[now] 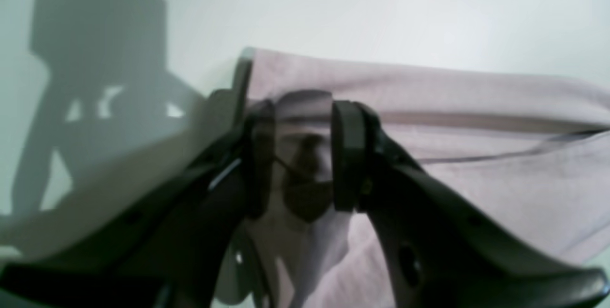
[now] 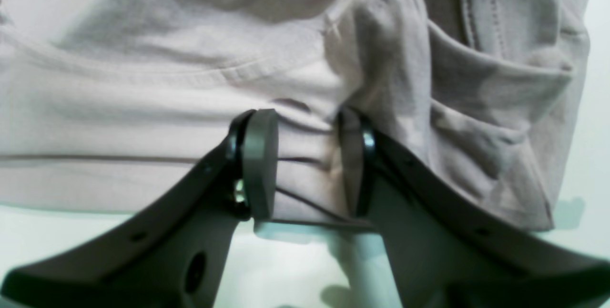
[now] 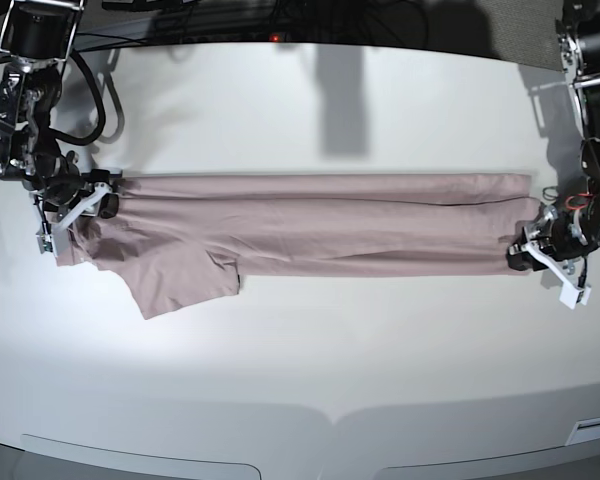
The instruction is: Fold the T-shirt properly
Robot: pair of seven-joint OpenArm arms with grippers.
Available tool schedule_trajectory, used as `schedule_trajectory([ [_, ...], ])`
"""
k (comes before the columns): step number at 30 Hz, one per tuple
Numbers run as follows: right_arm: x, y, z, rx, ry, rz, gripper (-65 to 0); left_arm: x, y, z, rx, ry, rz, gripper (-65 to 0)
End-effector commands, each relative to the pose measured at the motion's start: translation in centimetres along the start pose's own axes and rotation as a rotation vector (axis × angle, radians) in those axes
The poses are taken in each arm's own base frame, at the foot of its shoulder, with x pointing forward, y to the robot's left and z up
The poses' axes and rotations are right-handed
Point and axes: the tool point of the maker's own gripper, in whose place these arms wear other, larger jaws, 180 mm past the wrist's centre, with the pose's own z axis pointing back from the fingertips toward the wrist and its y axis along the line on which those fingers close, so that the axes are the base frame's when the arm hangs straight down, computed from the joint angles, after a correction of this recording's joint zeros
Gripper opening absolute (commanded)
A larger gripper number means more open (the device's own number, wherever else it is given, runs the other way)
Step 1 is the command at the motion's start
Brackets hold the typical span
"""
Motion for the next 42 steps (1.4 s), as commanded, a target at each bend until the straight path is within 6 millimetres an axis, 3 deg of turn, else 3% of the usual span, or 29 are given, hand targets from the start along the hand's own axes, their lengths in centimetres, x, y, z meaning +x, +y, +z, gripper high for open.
schedule_trajectory([
  [1, -1.2, -0.9, 0.1, -0.038, 0.067, 0.002, -41.9, 2.0, 1.0, 0.8, 0.037, -0.029, -0.015, -42.9],
  [6, -1.2, -0.9, 0.1, -0.038, 0.066, 0.002, -41.9, 3.0, 0.8, 0.8, 0.034, -0.046, -0.02, -20.0],
  [7, -1.1, -0.9, 0.1, -0.038, 0.064, 0.002, -41.9, 3.2, 0.8, 0.9, 0.033, -0.052, -0.02, -19.3],
  [13, -1.1, -0.9, 0.1, -0.038, 0.069, 0.002, -41.9, 3.4, 0.8, 0.9, 0.039, -0.054, -0.027, -19.5],
  [17, -1.2, -0.7, 0.2, -0.028, 0.074, 0.0, -41.9, 0.8, 0.8, 1.0, 0.037, 0.093, -0.022, -19.5],
  [20, 0.7, 1.3, 0.9, 0.075, -0.001, 0.054, -41.9, -0.3, 0.6, 1.3, 0.001, 0.148, -0.067, -19.5],
  [26, 7.2, 4.4, 5.7, 0.157, -0.211, 0.164, -41.8, -0.8, 2.4, 2.8, 0.005, 0.179, -0.119, -19.5],
  [31, 10.8, 4.9, 10.2, 0.087, -0.337, 0.268, -41.8, 1.7, 2.5, 3.9, -0.047, 0.073, -0.085, -19.5],
  [36, 13.0, 5.1, 13.4, 0.032, -0.441, 0.319, -41.8, 2.6, 2.5, 4.4, -0.064, 0.03, -0.064, -19.5],
  [42, 13.9, 6.1, 14.9, 0.039, -0.493, 0.348, -41.8, 2.3, 2.5, 4.4, -0.064, 0.048, -0.064, -19.5],
])
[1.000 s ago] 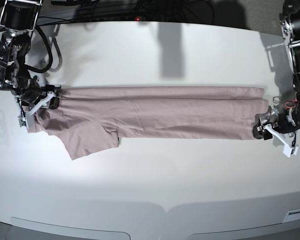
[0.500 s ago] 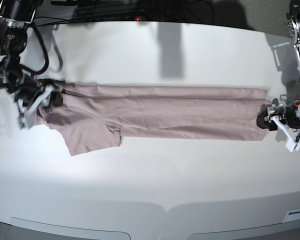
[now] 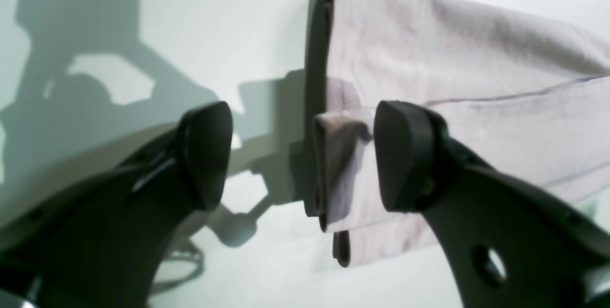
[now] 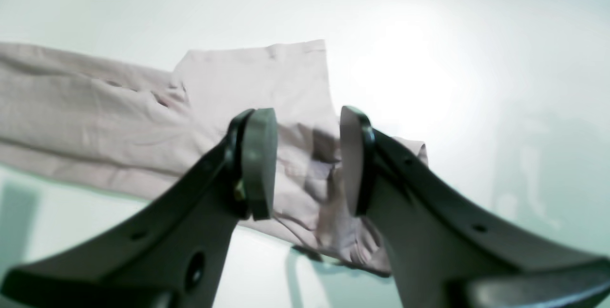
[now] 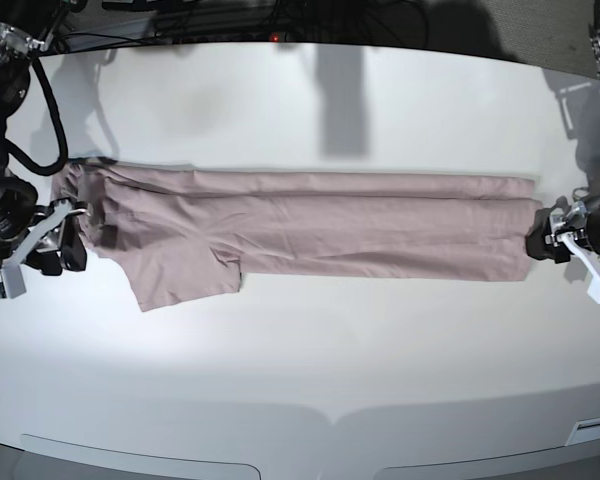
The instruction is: Fold the T-shirt properly
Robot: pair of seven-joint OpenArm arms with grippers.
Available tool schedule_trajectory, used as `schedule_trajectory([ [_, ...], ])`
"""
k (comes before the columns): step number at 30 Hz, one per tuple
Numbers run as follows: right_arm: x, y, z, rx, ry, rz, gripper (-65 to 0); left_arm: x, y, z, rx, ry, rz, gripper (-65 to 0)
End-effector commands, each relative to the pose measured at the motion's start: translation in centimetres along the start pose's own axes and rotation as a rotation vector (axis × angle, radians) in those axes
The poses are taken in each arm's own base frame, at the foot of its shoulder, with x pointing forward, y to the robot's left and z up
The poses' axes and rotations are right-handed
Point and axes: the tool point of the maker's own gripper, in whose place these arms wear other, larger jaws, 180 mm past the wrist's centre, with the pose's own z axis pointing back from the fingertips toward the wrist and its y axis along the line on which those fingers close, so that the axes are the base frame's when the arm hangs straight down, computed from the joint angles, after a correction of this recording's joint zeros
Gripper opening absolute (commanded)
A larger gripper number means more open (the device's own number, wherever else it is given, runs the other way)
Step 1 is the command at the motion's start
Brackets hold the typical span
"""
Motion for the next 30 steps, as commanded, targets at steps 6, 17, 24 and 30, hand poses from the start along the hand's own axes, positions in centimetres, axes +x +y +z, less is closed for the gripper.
schedule_trajectory([
  [6, 2.0, 0.8, 0.6, 0.051, -0.07, 0.003, -41.8, 2.1, 0.4, 1.1, 0.007, -0.046, -0.018, -19.5],
  [17, 1.6, 0.8, 0.6, 0.051, -0.048, 0.003, -41.8, 1.1, -0.8, 0.7, -0.043, 0.002, -0.066, -19.5],
  [24, 1.3, 0.8, 0.6, 0.05, -0.035, 0.004, -41.8, 0.0, 0.0, 0.3, -0.018, 0.031, -0.066, -19.5],
  [30, 1.3, 0.8, 0.6, 0.05, -0.031, 0.004, -41.8, -4.6, -0.9, -1.8, -0.092, 0.102, 0.085, -19.5],
])
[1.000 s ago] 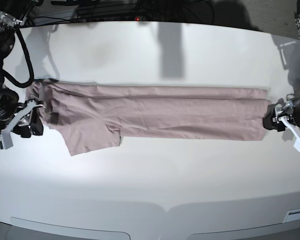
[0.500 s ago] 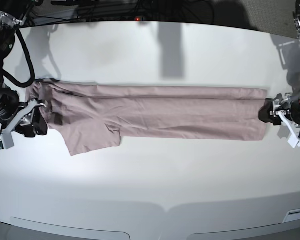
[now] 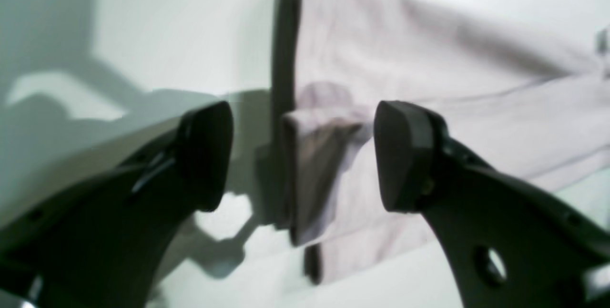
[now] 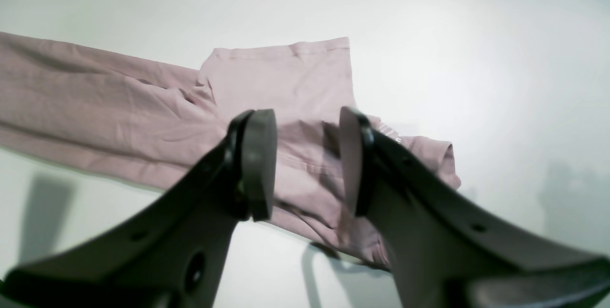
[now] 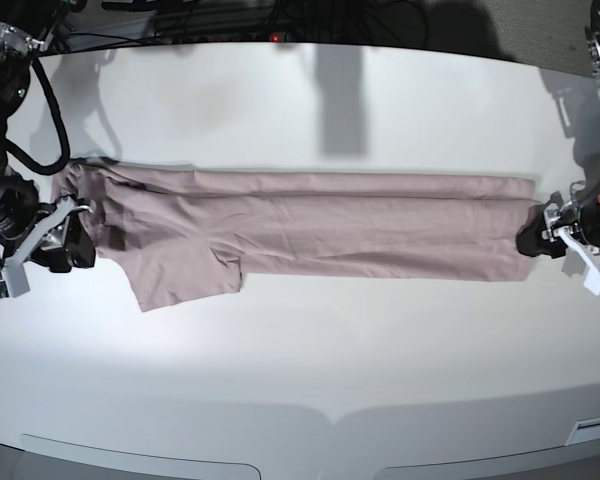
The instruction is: Fold the T-shirt properly
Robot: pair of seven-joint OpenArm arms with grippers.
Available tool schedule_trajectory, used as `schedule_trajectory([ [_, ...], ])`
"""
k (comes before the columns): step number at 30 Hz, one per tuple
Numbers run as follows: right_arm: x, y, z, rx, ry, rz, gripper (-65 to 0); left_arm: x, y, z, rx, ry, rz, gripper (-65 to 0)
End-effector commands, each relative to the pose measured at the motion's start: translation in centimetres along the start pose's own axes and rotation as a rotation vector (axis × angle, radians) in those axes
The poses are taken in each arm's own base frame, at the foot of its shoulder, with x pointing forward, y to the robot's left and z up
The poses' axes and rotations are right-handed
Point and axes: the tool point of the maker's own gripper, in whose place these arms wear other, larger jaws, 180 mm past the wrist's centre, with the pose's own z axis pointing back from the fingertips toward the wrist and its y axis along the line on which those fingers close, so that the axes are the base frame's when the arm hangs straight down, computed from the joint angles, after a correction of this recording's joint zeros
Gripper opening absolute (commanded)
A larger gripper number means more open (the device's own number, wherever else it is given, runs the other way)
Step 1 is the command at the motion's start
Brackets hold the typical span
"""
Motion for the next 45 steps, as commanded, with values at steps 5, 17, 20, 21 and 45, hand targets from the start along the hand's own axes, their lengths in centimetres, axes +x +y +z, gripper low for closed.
schedule_trajectory([
  [5, 1.5, -0.2, 0.5, -0.002, -0.046, 0.027, -41.8, -5.2, -2.2, -1.4, -0.103, 0.16, 0.108, -19.5],
  [17, 1.5, -0.2, 0.5, -0.002, -0.048, 0.027, -41.8, -4.9, -5.4, -0.8, -0.269, 0.185, 0.18, -19.5],
  [20, 1.5, -0.2, 0.5, -0.002, -0.047, 0.027, -41.8, -4.6, -5.3, -0.9, -0.267, 0.165, 0.182, -19.5],
  [21, 1.5, -0.2, 0.5, -0.002, -0.047, 0.027, -41.8, -4.5, -5.3, -0.9, -0.266, 0.16, 0.183, -19.5],
  [45, 1.4, -0.2, 0.5, -0.002, -0.042, 0.027, -41.8, -0.9, -1.3, 0.5, -0.128, -0.017, 0.15, -23.2],
])
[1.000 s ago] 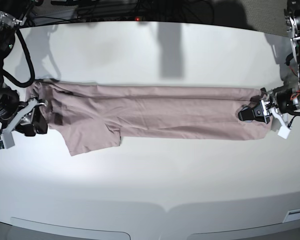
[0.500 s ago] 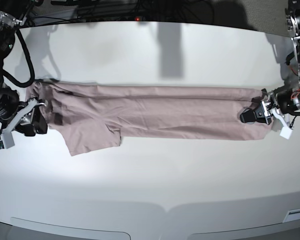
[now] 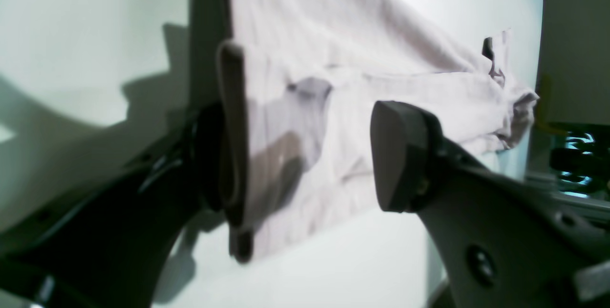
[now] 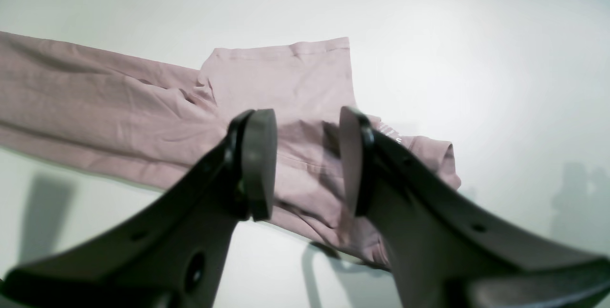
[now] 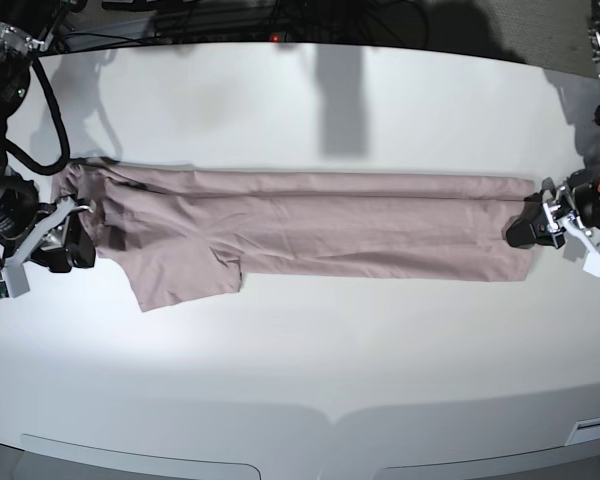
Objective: Fold the T-shirt properly
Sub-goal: 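Move the left gripper along the folded end and grasp the fabric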
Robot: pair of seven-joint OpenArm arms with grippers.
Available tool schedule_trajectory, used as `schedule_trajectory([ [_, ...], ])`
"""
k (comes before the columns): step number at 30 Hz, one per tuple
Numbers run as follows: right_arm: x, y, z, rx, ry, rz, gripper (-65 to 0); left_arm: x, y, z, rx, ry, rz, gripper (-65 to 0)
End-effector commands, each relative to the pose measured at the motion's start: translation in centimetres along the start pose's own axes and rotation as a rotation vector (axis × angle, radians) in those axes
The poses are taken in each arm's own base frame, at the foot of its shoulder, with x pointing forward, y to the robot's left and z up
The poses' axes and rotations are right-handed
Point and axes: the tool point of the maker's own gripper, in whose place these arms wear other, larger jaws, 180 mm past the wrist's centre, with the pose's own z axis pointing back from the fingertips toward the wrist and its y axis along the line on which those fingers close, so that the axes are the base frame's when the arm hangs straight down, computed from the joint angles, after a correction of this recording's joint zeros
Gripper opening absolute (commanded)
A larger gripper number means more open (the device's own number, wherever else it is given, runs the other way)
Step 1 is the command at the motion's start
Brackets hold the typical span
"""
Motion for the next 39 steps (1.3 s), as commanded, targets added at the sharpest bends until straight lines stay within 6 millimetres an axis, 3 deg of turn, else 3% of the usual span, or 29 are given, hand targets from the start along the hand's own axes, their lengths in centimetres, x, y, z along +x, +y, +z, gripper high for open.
schedule_trajectory([
  [1, 1.5, -0.2, 0.5, -0.002, -0.043, 0.027, -41.8, -0.5, 0.6, 0.0, 0.049, 0.052, -0.03, -23.2],
  [7, 1.5, -0.2, 0.5, -0.002, -0.044, 0.027, -41.8, -2.6, -0.2, -2.0, 0.042, 0.117, -0.041, -23.2],
  [13, 1.5, -0.2, 0.5, -0.002, -0.044, 0.027, -41.8, -3.6, 0.1, -1.5, 0.05, 0.181, -0.041, -25.4],
  [17, 1.5, -0.2, 0.5, -0.002, -0.044, 0.027, -41.8, -3.6, 0.1, -1.5, 0.05, 0.181, -0.042, -37.8],
  [19, 1.5, -0.2, 0.5, -0.002, -0.044, 0.027, -41.8, -3.2, 0.1, -1.6, 0.05, 0.161, -0.042, -48.3],
  [21, 1.5, -0.2, 0.5, -0.002, -0.043, 0.027, -41.8, -2.9, 0.0, -1.7, 0.048, 0.145, -0.042, -63.6],
  [22, 1.4, -0.2, 0.5, -0.002, -0.04, 0.027, -41.8, -2.8, -0.1, -1.7, 0.044, 0.138, -0.04, -65.0],
  [28, 1.3, -0.2, 0.5, -0.002, -0.037, 0.027, -41.9, -1.2, -1.8, -1.6, 0.002, 0.102, -0.078, -65.0],
  [35, 1.4, -0.2, 0.5, -0.002, -0.037, 0.027, -41.9, 1.2, -5.2, -1.0, -0.037, 0.092, -0.185, -65.0],
  [39, 1.3, -0.2, 0.5, -0.002, -0.037, 0.027, -41.8, 1.2, -6.7, -1.1, -0.056, 0.116, -0.219, -65.0],
])
